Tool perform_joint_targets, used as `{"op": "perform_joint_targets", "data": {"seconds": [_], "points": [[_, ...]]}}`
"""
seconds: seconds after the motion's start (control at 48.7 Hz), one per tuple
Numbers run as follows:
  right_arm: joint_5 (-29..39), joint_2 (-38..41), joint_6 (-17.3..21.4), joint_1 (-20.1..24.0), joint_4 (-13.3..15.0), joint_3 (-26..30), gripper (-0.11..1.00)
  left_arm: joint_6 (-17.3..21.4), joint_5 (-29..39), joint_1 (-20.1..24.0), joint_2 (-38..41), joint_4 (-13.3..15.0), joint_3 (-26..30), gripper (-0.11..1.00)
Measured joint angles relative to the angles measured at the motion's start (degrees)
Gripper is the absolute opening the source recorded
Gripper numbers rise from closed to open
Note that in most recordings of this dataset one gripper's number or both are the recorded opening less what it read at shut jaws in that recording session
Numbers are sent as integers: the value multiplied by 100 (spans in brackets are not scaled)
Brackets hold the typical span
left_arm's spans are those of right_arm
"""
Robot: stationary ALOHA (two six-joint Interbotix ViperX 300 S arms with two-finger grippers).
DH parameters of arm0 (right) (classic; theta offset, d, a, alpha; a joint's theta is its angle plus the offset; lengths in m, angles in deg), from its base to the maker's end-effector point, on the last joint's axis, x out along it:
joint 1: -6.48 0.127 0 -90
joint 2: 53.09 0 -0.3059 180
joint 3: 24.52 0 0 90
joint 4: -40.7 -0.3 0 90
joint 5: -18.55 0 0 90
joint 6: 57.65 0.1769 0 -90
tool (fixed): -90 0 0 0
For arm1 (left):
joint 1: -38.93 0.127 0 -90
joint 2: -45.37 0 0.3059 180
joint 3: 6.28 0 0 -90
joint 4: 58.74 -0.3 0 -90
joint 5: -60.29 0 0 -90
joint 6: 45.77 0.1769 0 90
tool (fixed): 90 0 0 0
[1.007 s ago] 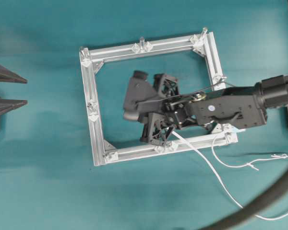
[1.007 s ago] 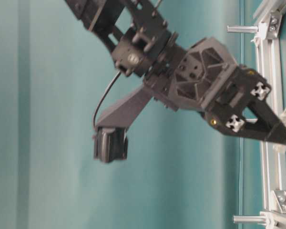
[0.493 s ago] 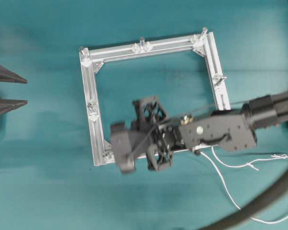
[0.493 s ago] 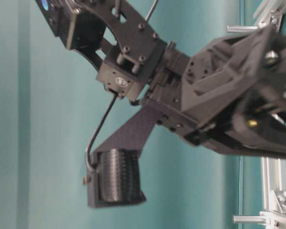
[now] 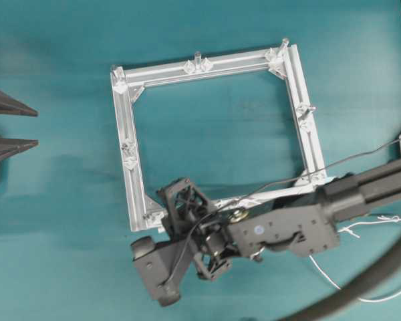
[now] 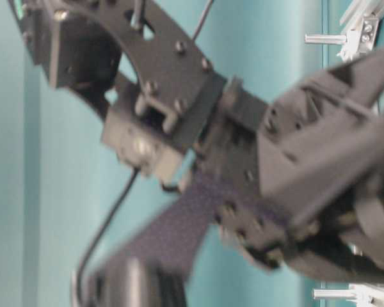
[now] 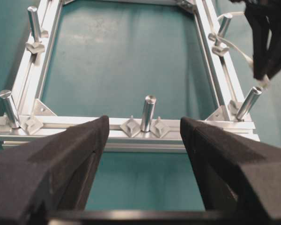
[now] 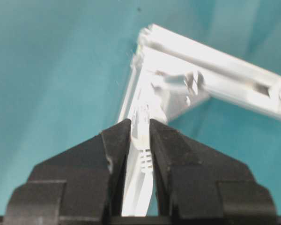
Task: Move the cable alternately left and right between 8 pins so it hooks onto each one.
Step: 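Route the cable leftward along the bottom rail past the lower pins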
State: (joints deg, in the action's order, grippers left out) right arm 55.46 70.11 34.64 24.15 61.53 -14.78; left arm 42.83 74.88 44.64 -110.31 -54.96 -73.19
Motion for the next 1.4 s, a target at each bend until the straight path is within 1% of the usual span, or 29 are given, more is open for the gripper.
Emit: {"op": "perform_joint_targets", "data": {"seconds": [0.082, 0.267, 0.37, 0.514, 0.596, 0.637, 0.74, 0.945, 1.109, 1.212, 1.335, 1.397], "points": [[62, 176, 0, 35, -79, 237, 16, 0, 9, 0, 0, 0, -9, 74], [97, 571, 9, 114, -387, 835, 16, 0, 0, 0, 0, 0, 0, 74], [255, 835, 18, 114, -536, 1230, 16, -9, 0, 0, 0, 0, 0, 74], [615, 1222, 70, 114, -624, 1881, 16, 0, 9, 0, -9, 0, -9, 74], [791, 1450, 176, 114, -642, 2276, 16, -9, 9, 0, 0, 0, -9, 74], [870, 1564, 290, 105, -642, 2487, 16, -9, 9, 0, 0, 0, -9, 74], [1020, 1767, 773, 79, -650, 2848, 16, -9, 9, 0, 0, 0, -9, 74], [1204, 1898, 2127, -185, -624, 3270, 16, 0, 0, 0, 0, 0, -9, 74], [1301, 1942, 2883, -431, -615, 3437, 16, 0, 0, 0, -9, 0, -26, 74], [1345, 2004, 3349, -519, -606, 3472, 16, 0, 9, 0, -9, 0, -26, 74], [1345, 2048, 4008, -650, -606, 3472, 16, 0, 9, 0, 0, 0, -26, 74], [1354, 2057, 4263, -729, -562, 3472, 16, 0, 0, 0, 0, 0, -26, 74]]}}
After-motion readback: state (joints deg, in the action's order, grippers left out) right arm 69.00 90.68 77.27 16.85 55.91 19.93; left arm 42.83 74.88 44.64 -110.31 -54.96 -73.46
